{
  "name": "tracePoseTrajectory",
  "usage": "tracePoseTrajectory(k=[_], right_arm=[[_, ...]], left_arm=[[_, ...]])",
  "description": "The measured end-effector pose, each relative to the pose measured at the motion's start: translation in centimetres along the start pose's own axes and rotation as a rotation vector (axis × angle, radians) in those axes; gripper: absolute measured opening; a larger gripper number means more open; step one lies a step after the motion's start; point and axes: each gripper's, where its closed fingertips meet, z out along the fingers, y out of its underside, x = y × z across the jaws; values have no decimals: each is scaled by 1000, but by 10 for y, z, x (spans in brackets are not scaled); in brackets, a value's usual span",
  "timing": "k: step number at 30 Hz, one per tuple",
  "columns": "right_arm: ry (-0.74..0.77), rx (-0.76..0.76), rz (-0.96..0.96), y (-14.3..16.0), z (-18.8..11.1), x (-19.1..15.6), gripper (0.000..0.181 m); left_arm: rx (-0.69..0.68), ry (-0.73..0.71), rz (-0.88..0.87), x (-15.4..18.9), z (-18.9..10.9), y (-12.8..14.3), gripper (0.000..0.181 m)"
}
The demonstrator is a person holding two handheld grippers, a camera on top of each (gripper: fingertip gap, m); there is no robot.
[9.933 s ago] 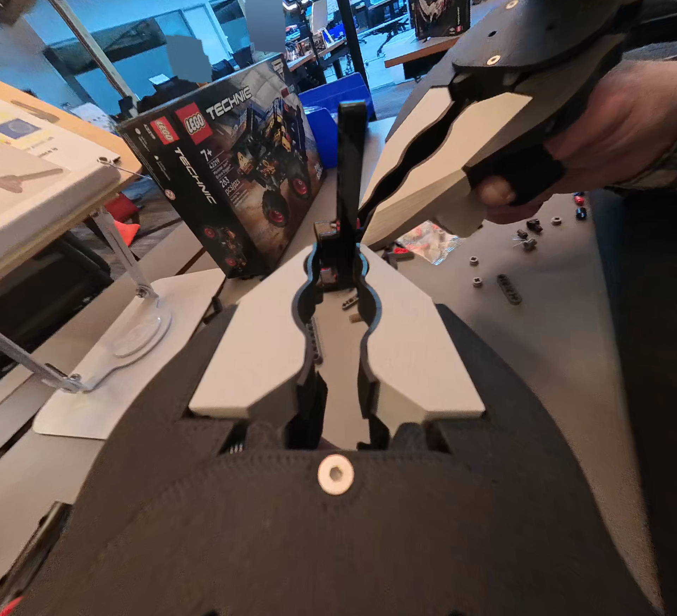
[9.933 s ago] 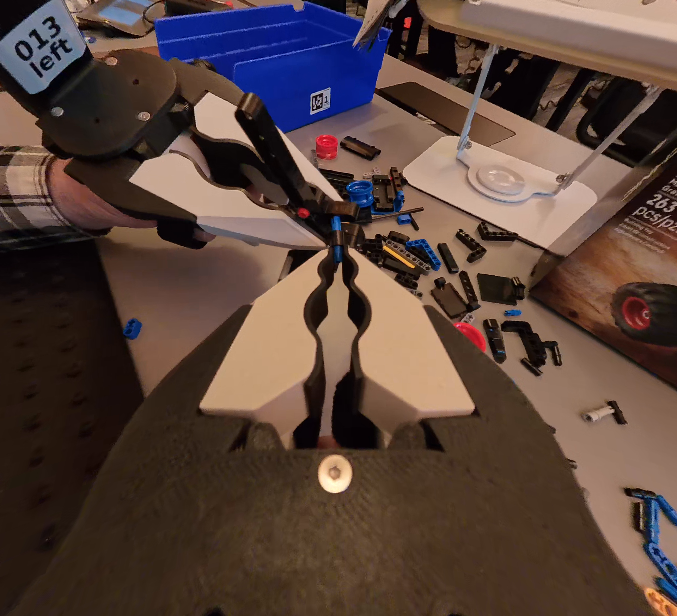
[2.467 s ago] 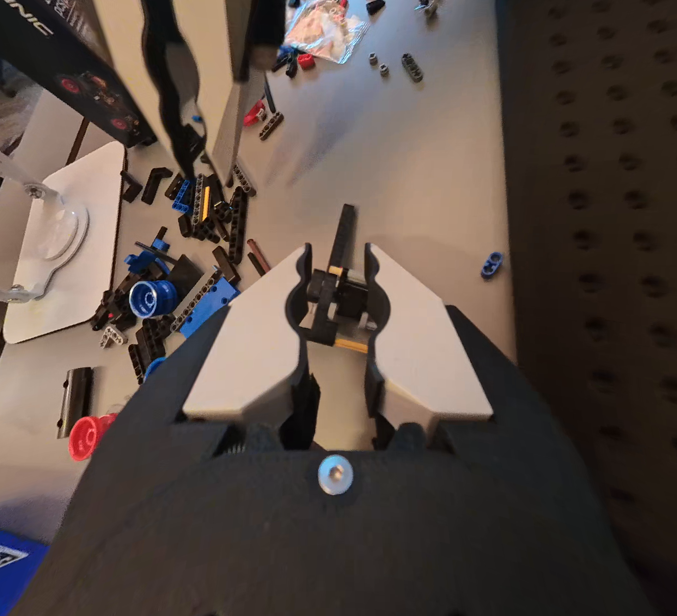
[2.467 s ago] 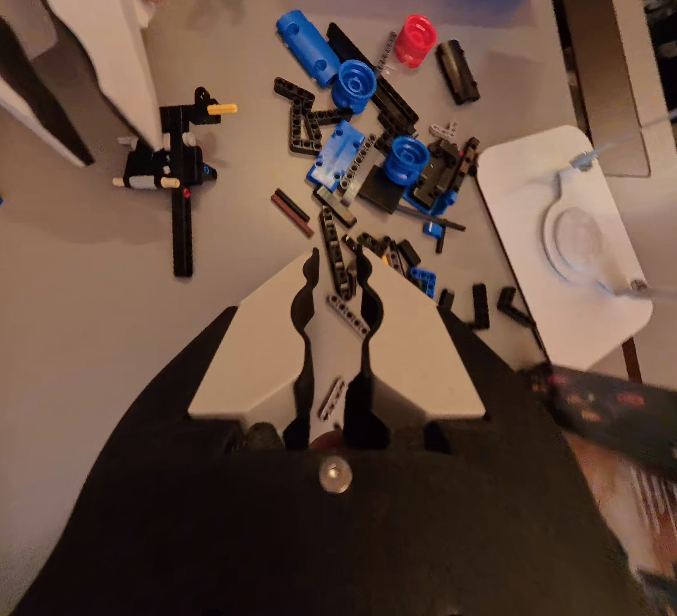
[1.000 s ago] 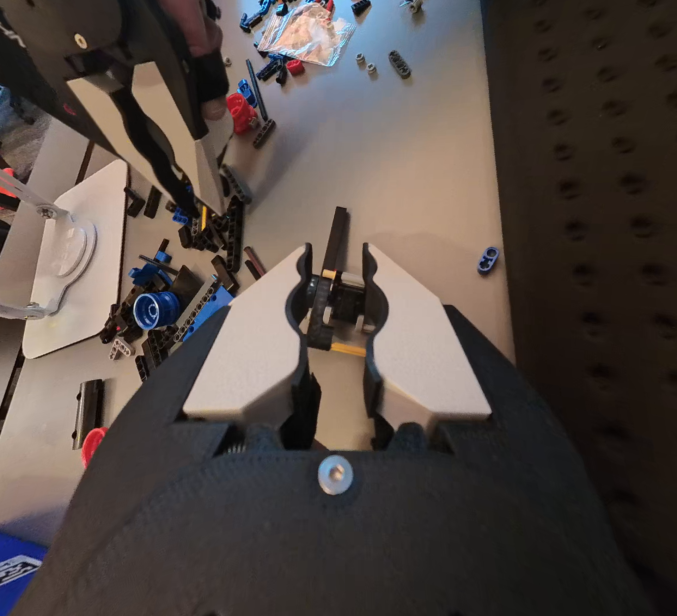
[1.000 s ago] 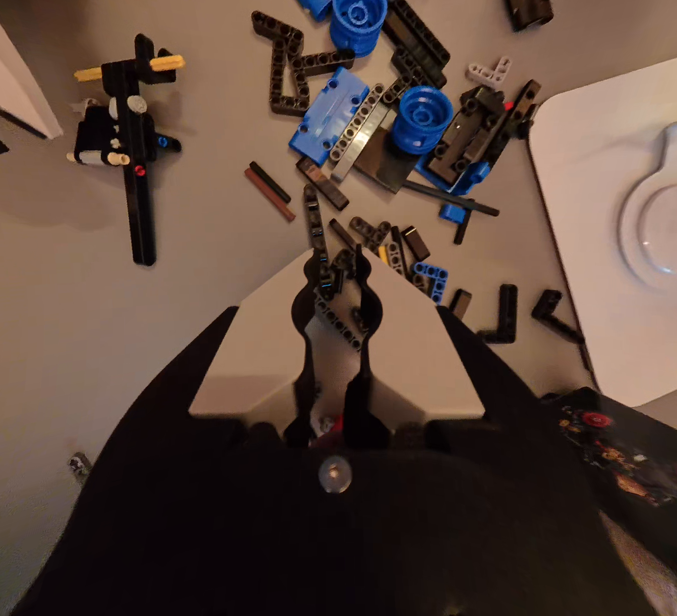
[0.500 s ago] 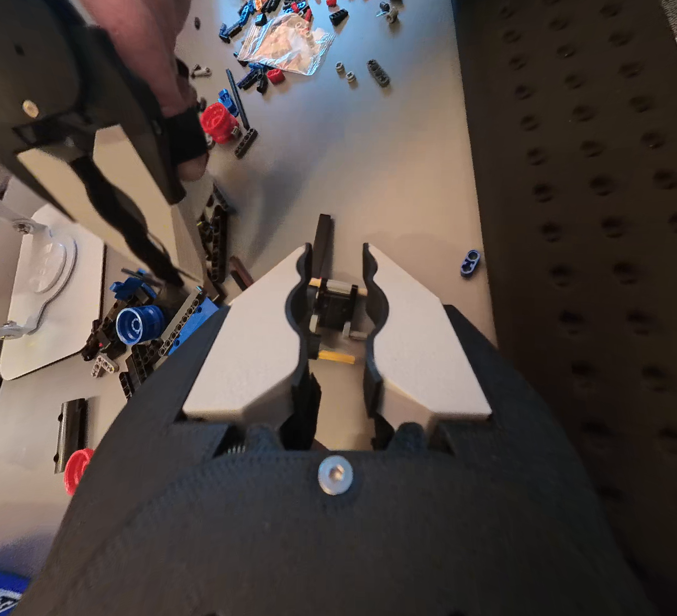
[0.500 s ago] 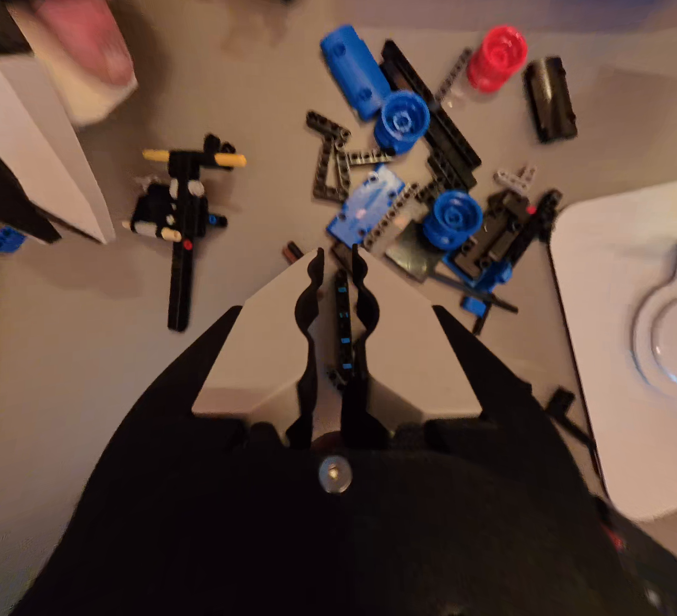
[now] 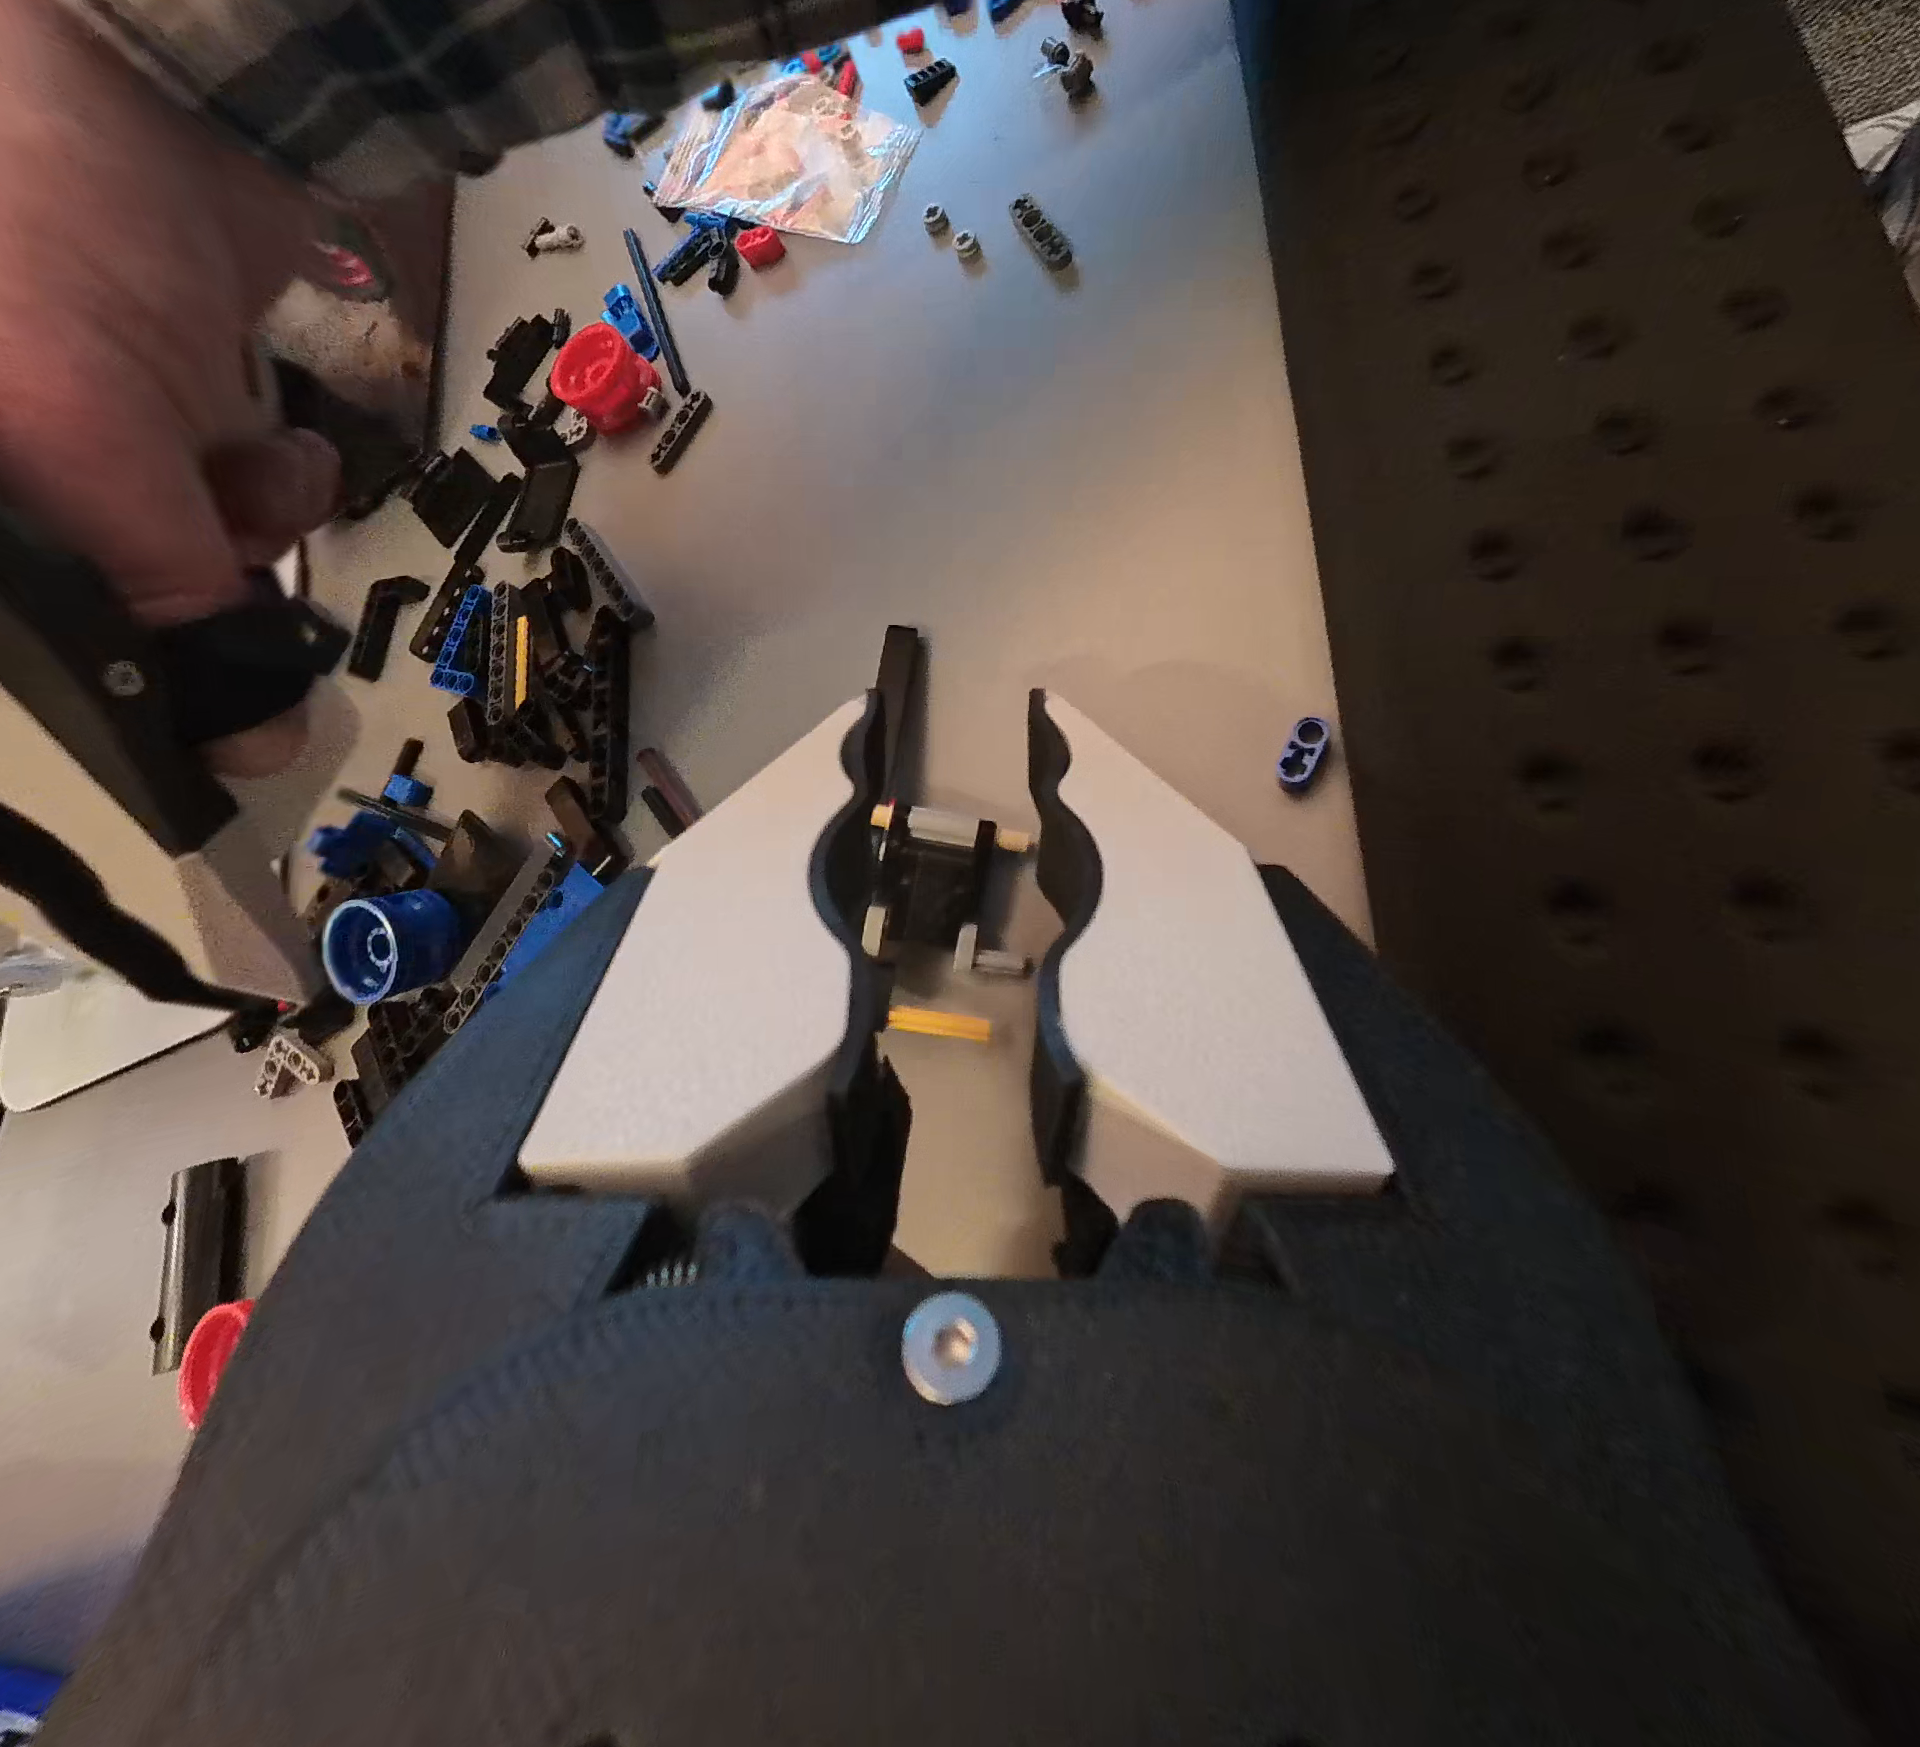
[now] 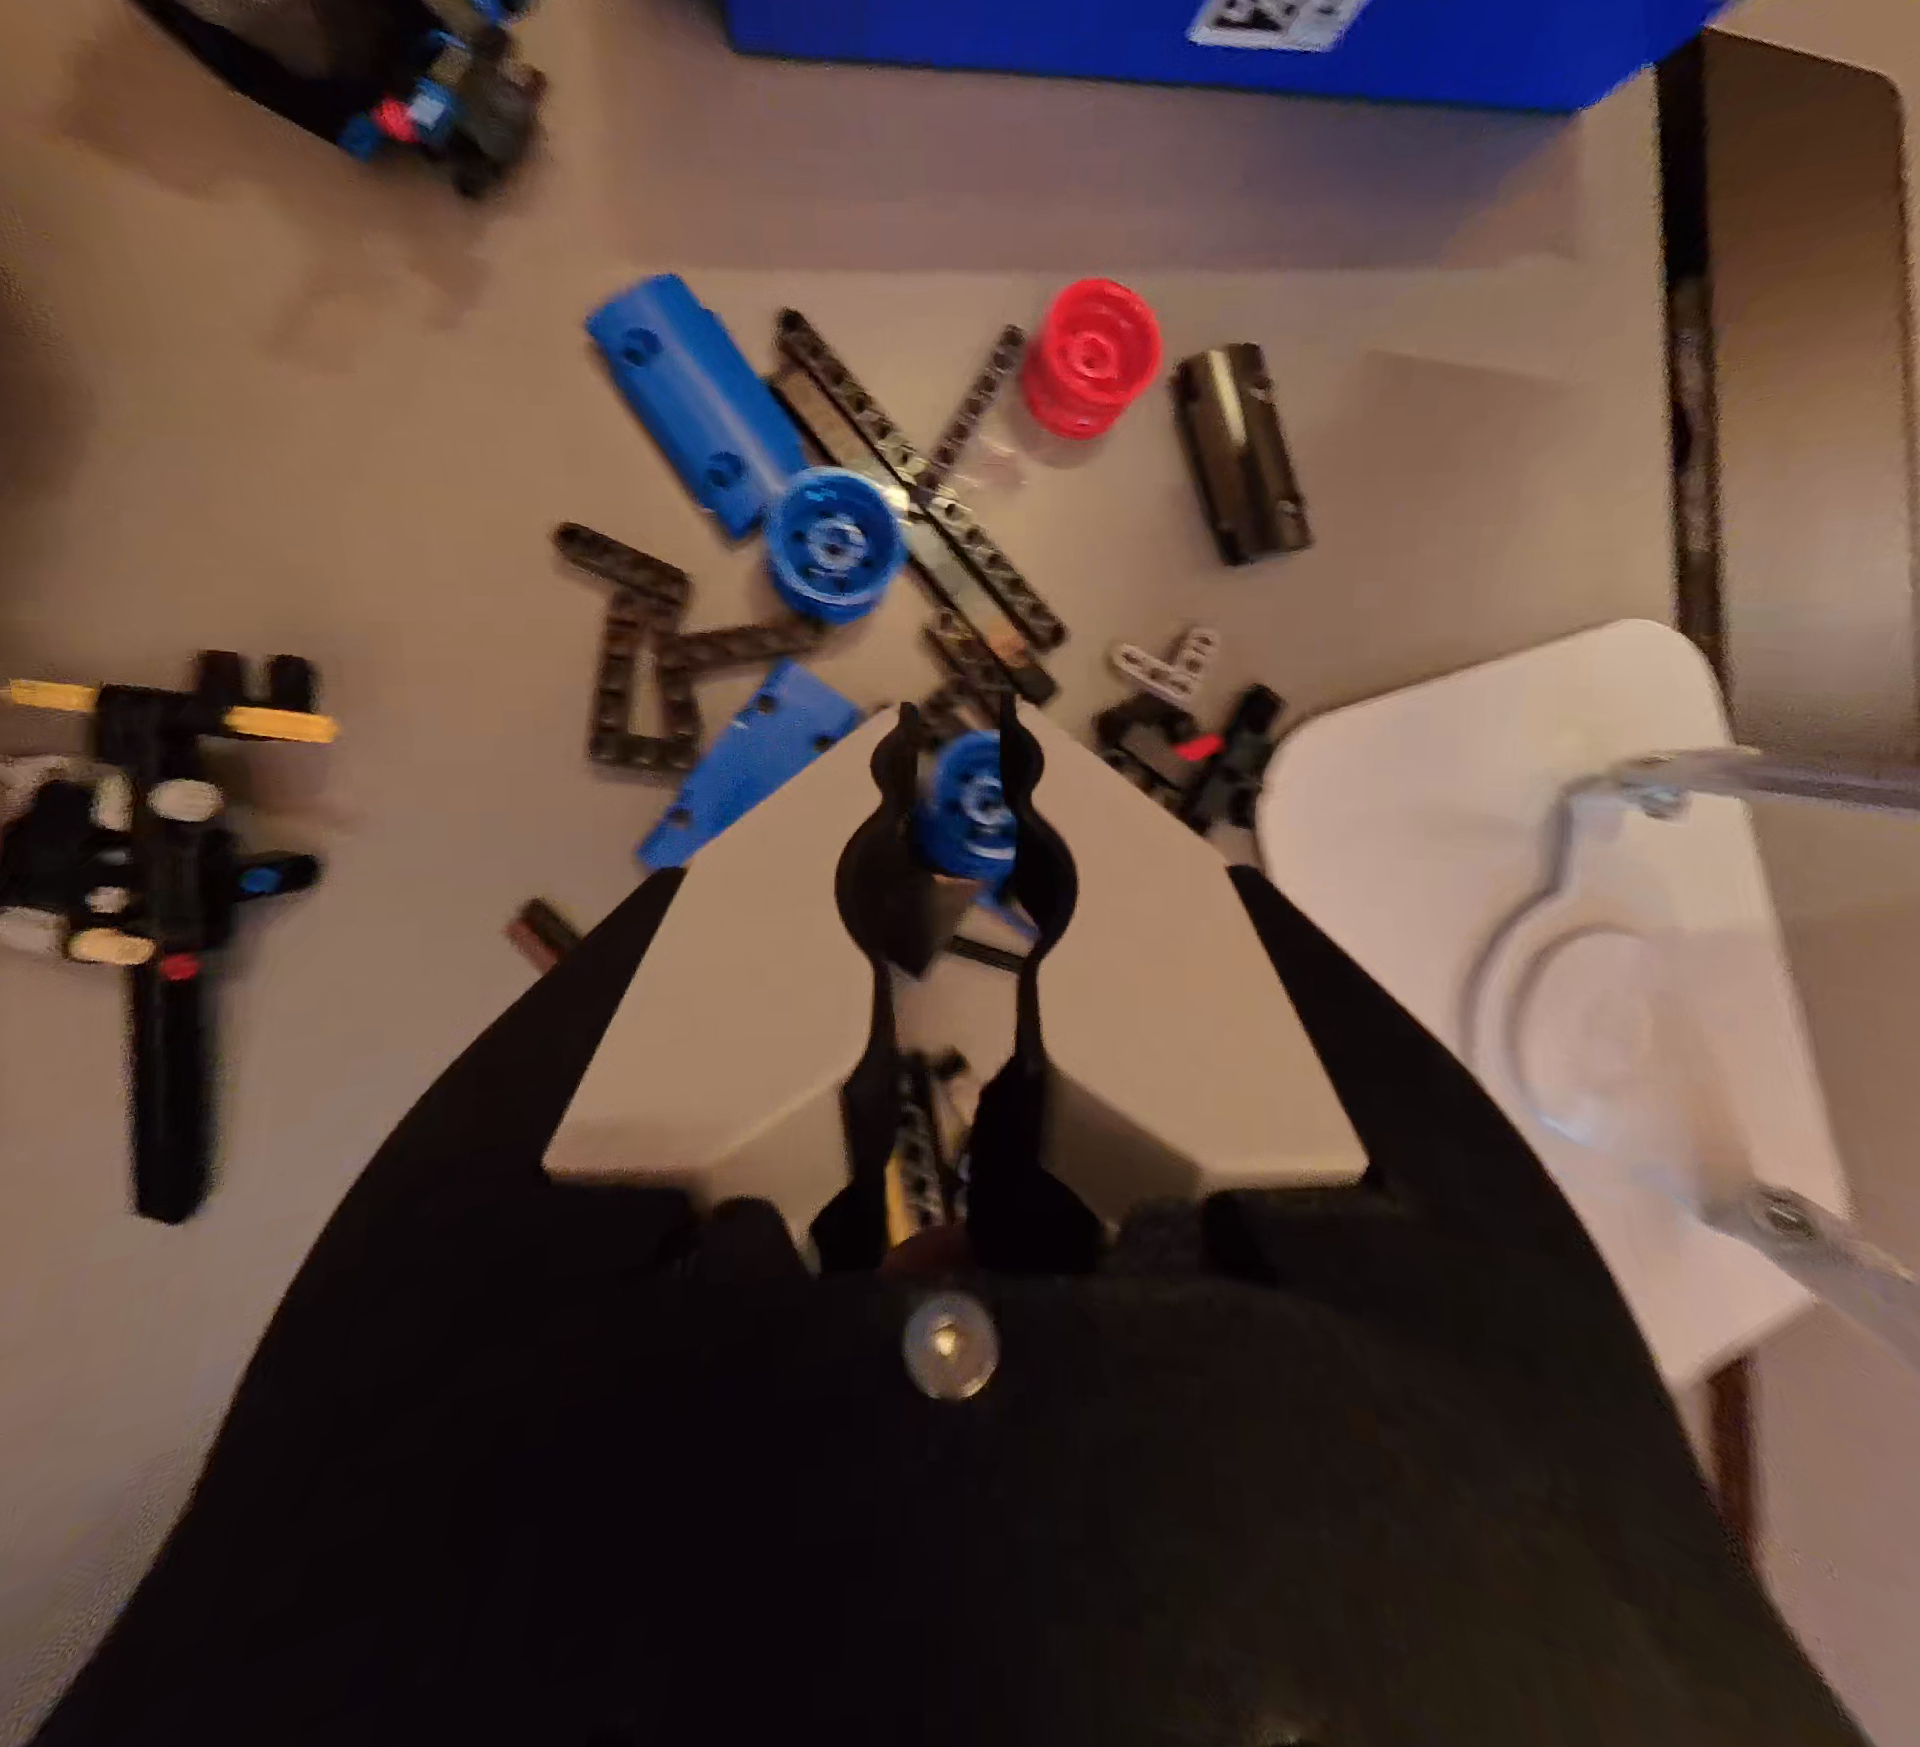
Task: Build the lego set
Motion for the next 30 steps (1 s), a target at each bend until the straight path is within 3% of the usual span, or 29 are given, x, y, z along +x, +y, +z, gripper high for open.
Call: tracePoseTrajectory(k=[7, 12, 15, 20, 25, 30], right_arm=[[136, -90, -40, 1, -25, 52, 15], [55, -120, -47, 2, -20, 44, 15], [95, -175, -65, 10, -15, 53, 15], [171, -245, 6, 33, -39, 75, 14], [141, -363, 45, 69, -44, 70, 15], [-12, -204, -33, 34, -21, 29, 13]], left_arm=[[10, -9, -1, -2, -2, -1, 25], [15, -3, 0, -1, -3, -1, 25], [23, 0, -5, 0, -3, -1, 25], [33, -3, -6, -1, -5, -2, 25], [27, 6, 0, 1, -3, -2, 25], [32, 5, -6, 0, -3, -2, 25]])
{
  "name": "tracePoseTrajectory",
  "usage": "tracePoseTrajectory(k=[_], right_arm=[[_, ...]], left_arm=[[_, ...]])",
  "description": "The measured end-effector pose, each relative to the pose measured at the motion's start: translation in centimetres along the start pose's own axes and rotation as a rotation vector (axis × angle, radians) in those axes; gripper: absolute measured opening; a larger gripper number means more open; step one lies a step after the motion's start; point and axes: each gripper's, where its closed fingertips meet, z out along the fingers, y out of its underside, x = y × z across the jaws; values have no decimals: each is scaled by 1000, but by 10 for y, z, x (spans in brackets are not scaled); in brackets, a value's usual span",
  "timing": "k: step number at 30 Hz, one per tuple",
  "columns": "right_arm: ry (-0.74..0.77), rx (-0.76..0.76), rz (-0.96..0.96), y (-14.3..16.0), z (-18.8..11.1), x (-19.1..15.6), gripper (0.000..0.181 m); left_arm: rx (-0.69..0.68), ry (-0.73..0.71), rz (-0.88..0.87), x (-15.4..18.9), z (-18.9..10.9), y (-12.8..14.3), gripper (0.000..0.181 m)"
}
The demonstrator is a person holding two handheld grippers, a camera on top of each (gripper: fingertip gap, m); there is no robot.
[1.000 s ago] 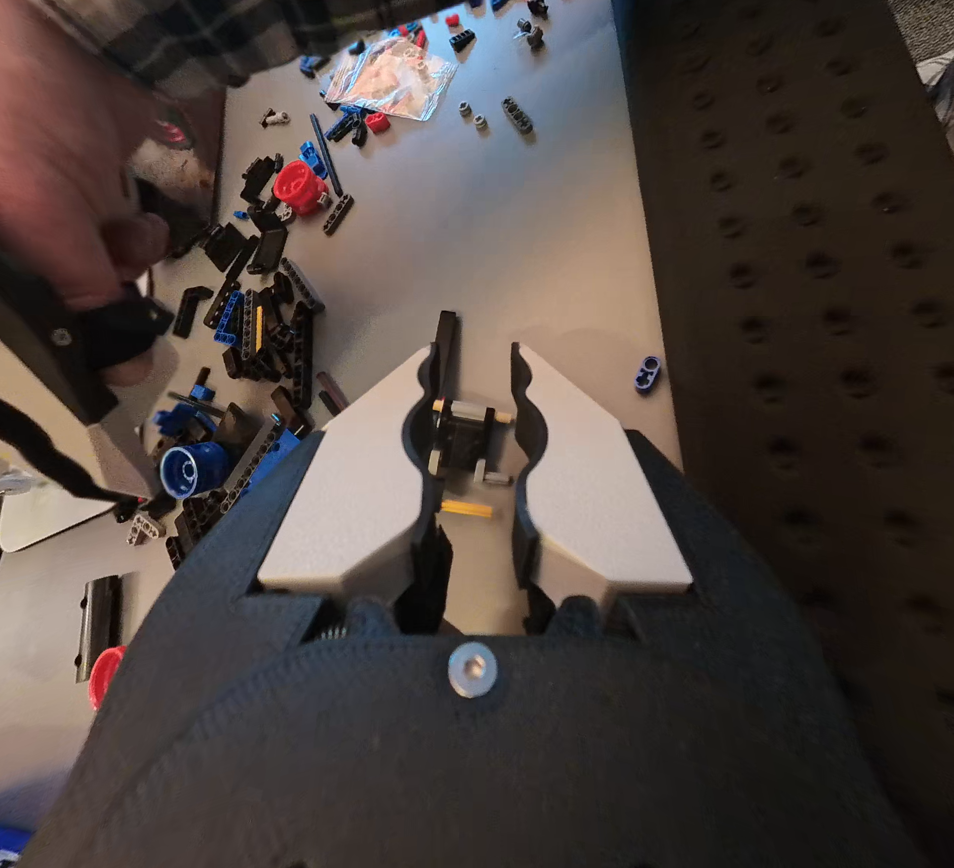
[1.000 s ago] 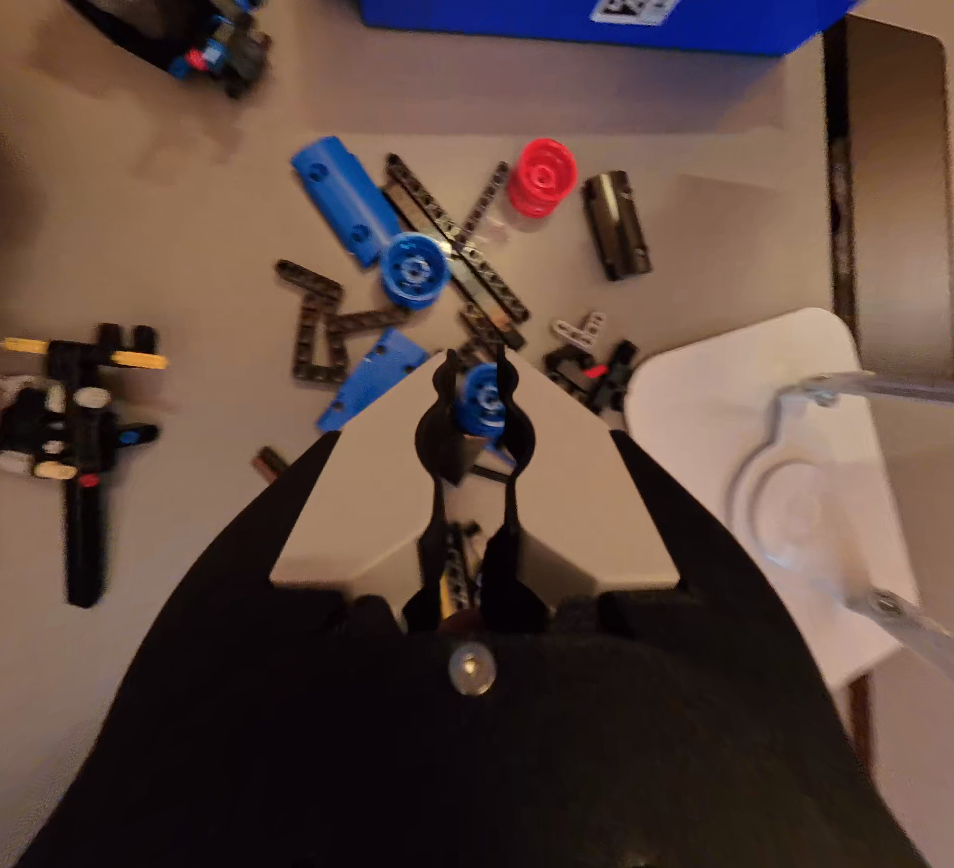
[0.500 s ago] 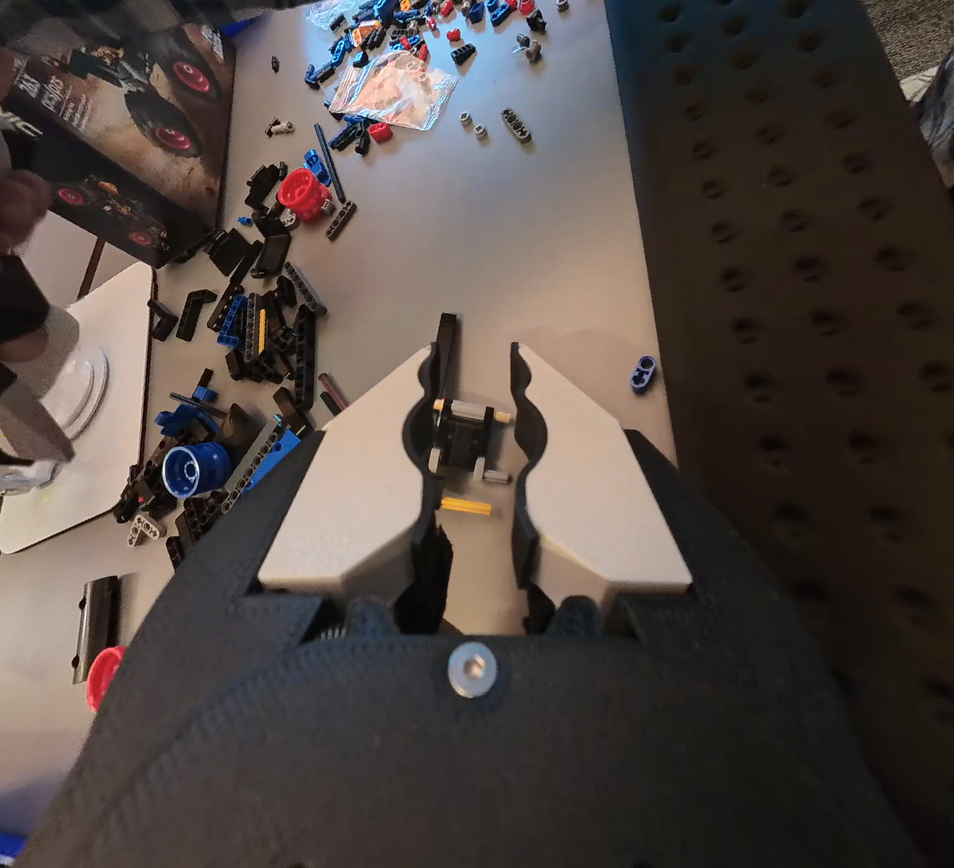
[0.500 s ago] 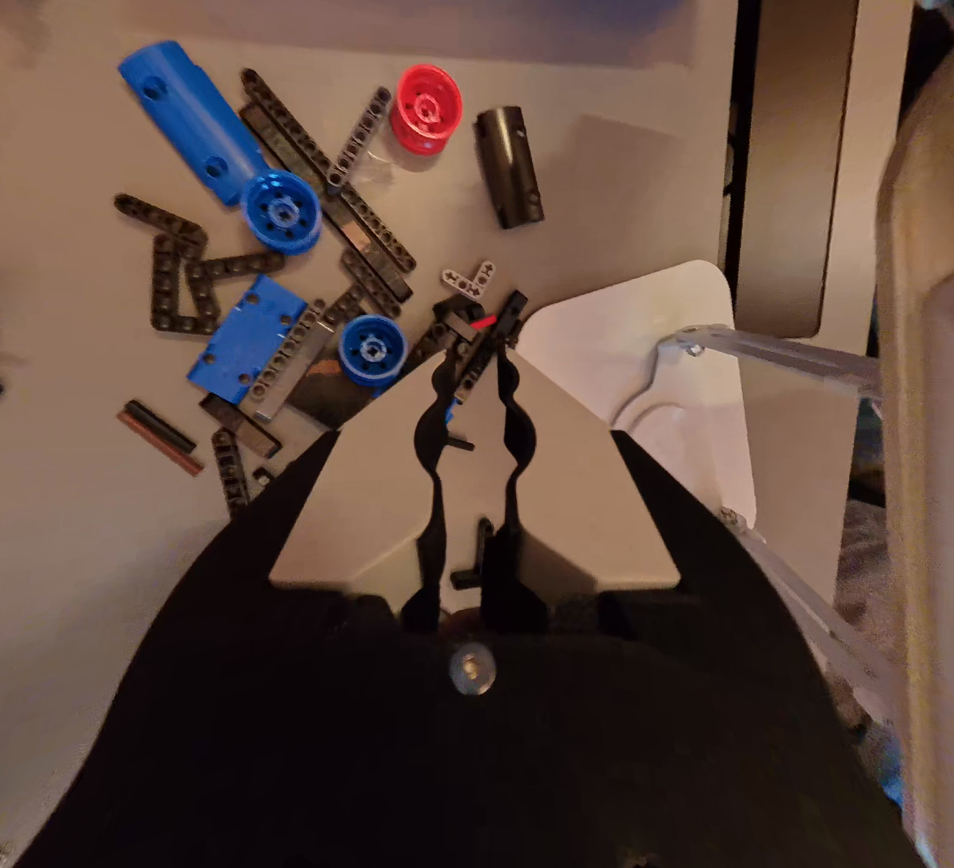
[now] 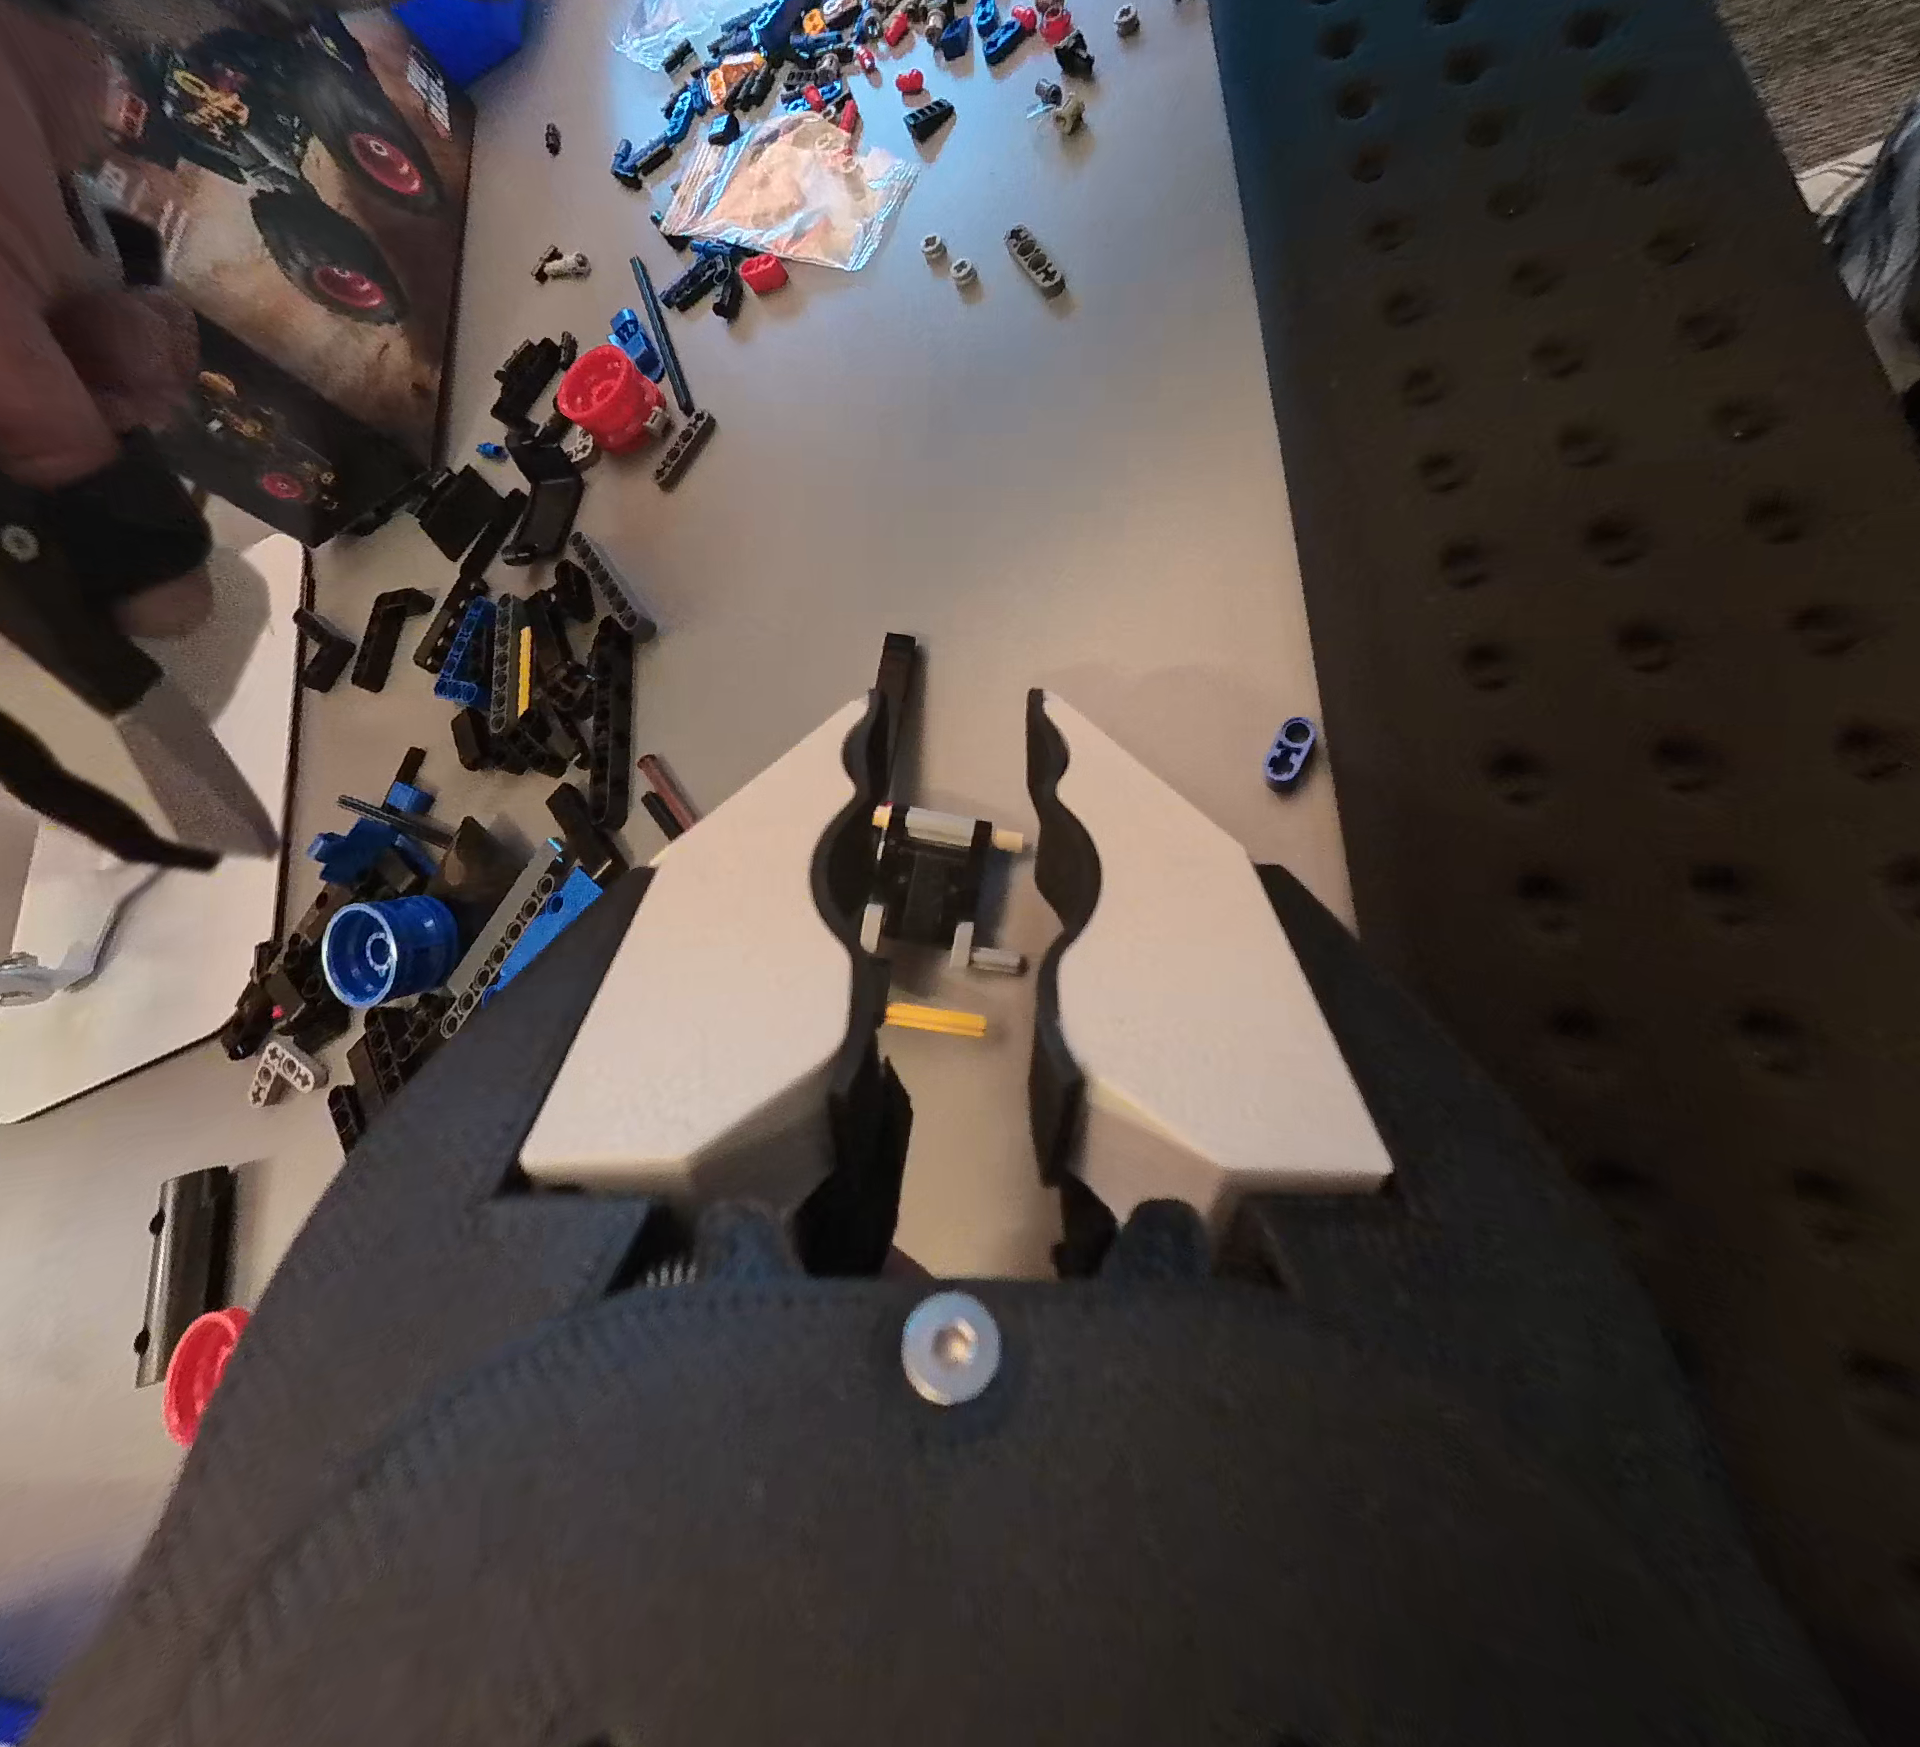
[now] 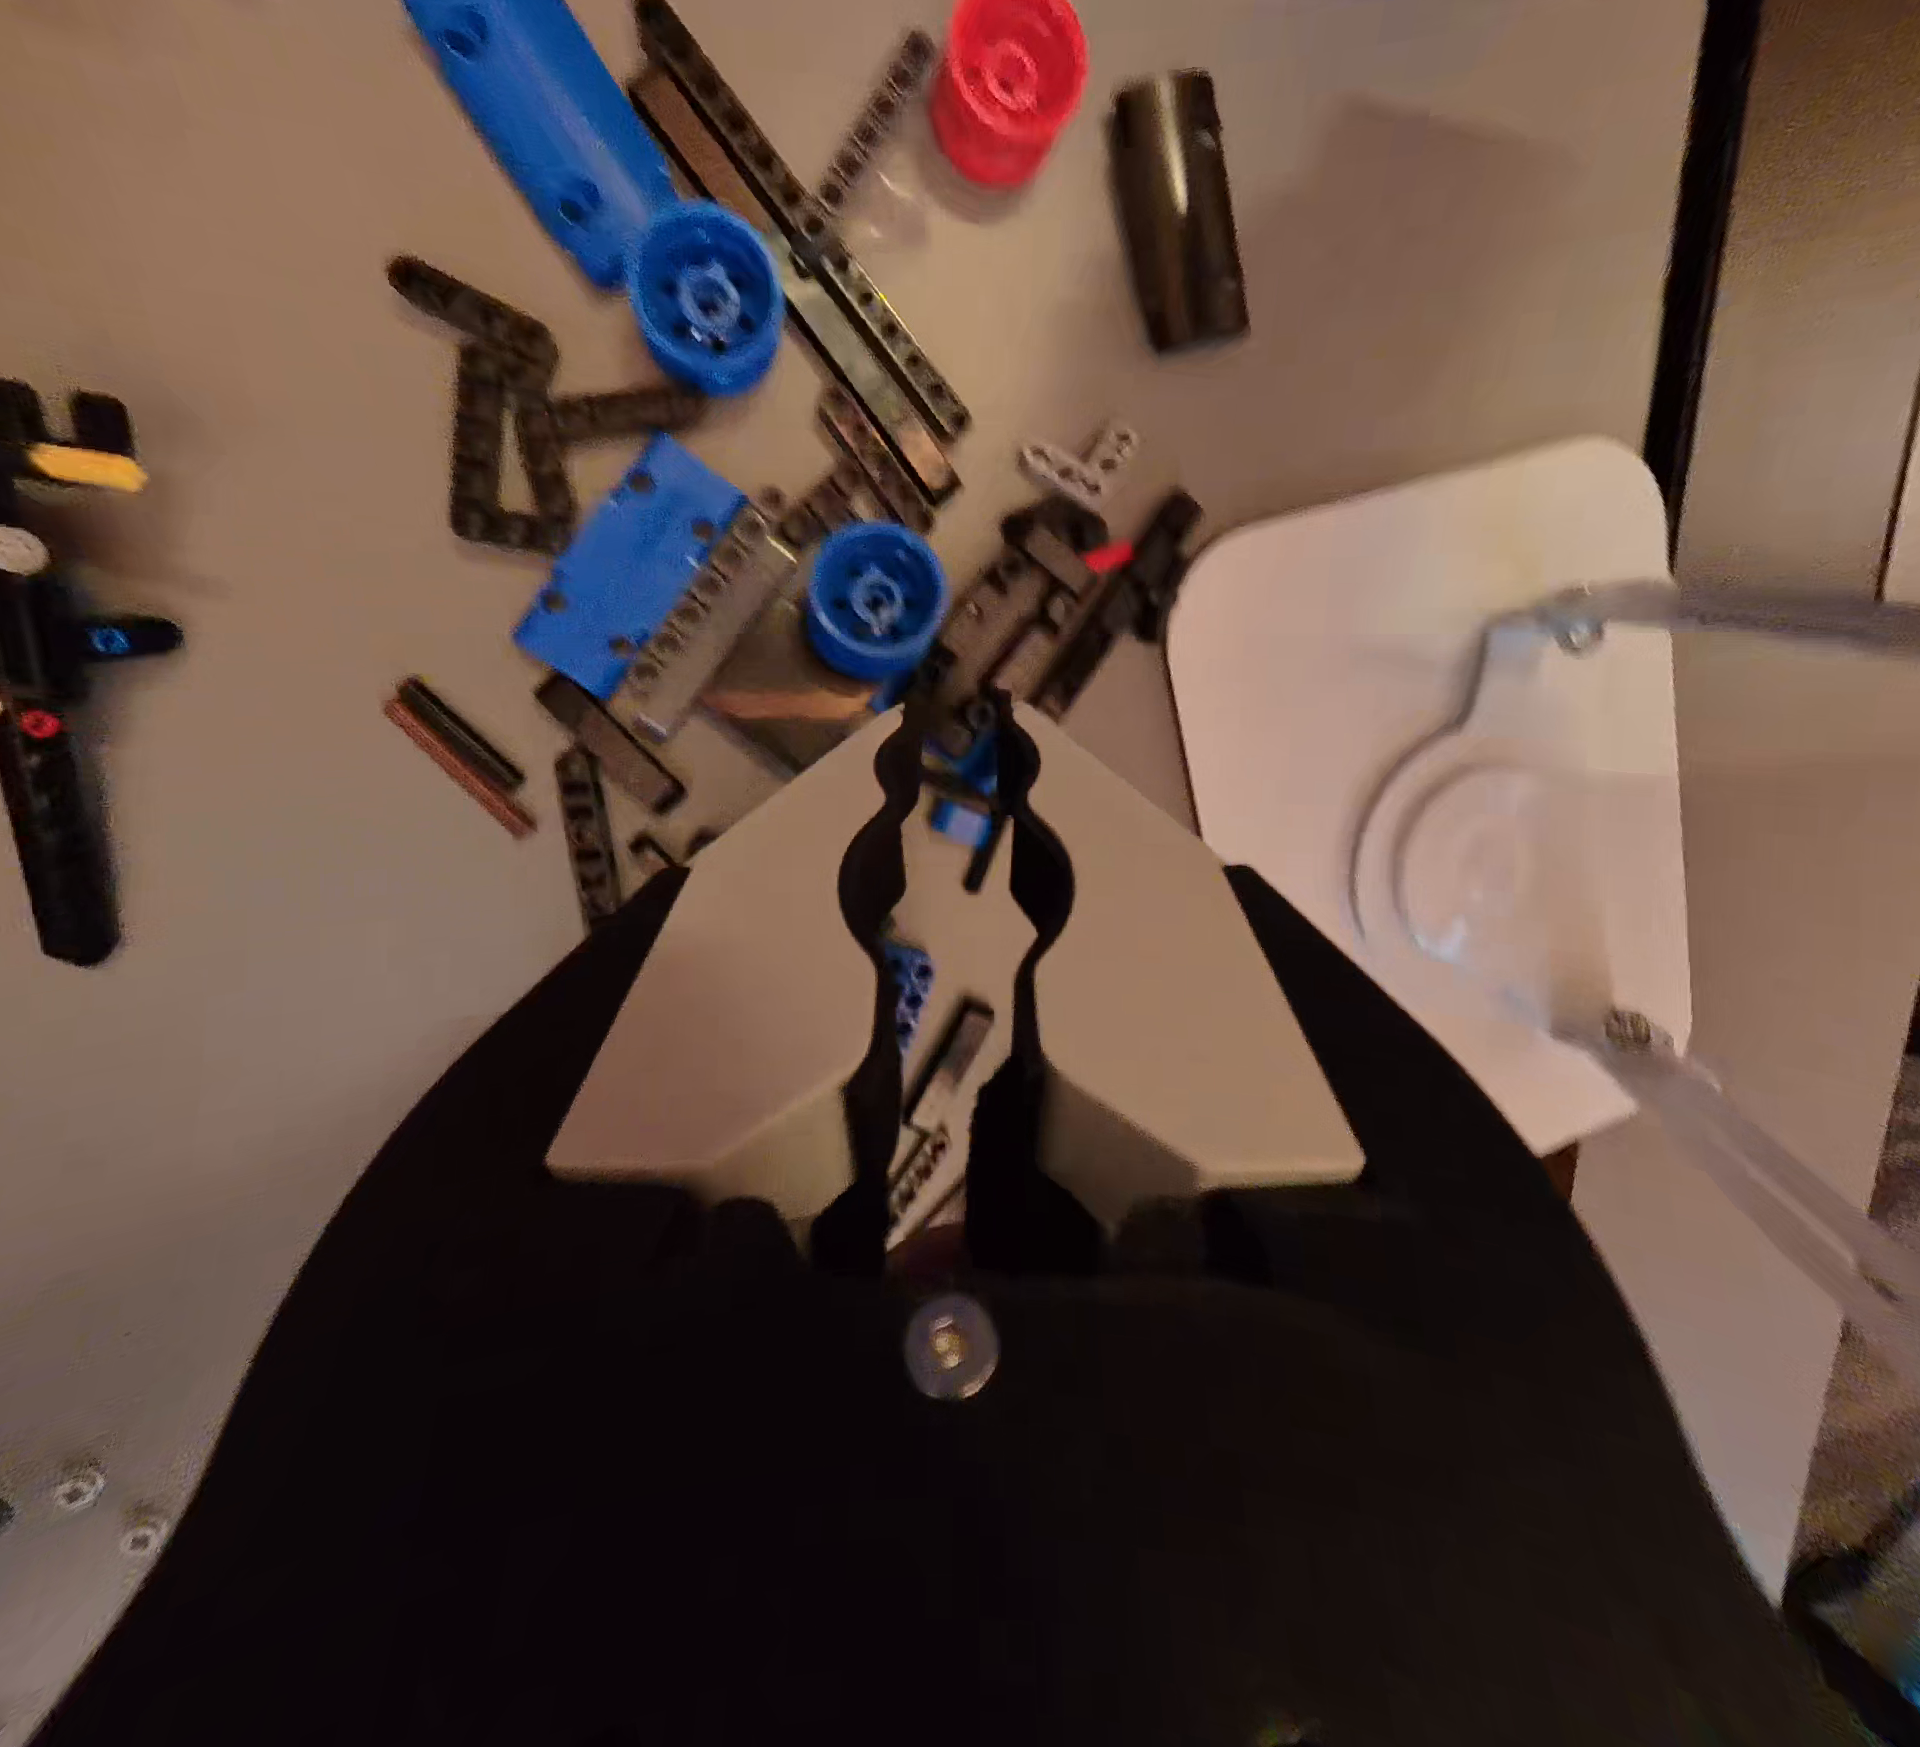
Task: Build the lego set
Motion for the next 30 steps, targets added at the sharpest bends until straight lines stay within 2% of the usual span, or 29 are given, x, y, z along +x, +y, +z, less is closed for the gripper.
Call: tracePoseTrajectory(k=[4, 8, 13, 15, 19, 24, 30], right_arm=[[11, -59, 6, -2, 9, 3, 13], [69, -192, 86, 39, -2, 19, 15], [32, -236, 132, 75, -9, 0, 14], [73, -279, 138, 90, -12, 1, 14], [97, -279, 200, 102, -13, 1, 12], [83, -285, 253, 116, 1, -4, 15], [93, -227, 280, 116, 5, -3, 8]], left_arm=[[-3, -2, -6, -1, 0, 2, 25], [-1, -16, -2, -3, -2, 0, 25], [6, -3, 9, 0, -1, -2, 25], [-1, -1, 11, 1, 0, -1, 25], [5, -5, 4, -1, -1, -2, 25], [-2, -1, 3, 0, 1, 0, 25], [-2, 3, 1, 0, 1, 1, 25]])
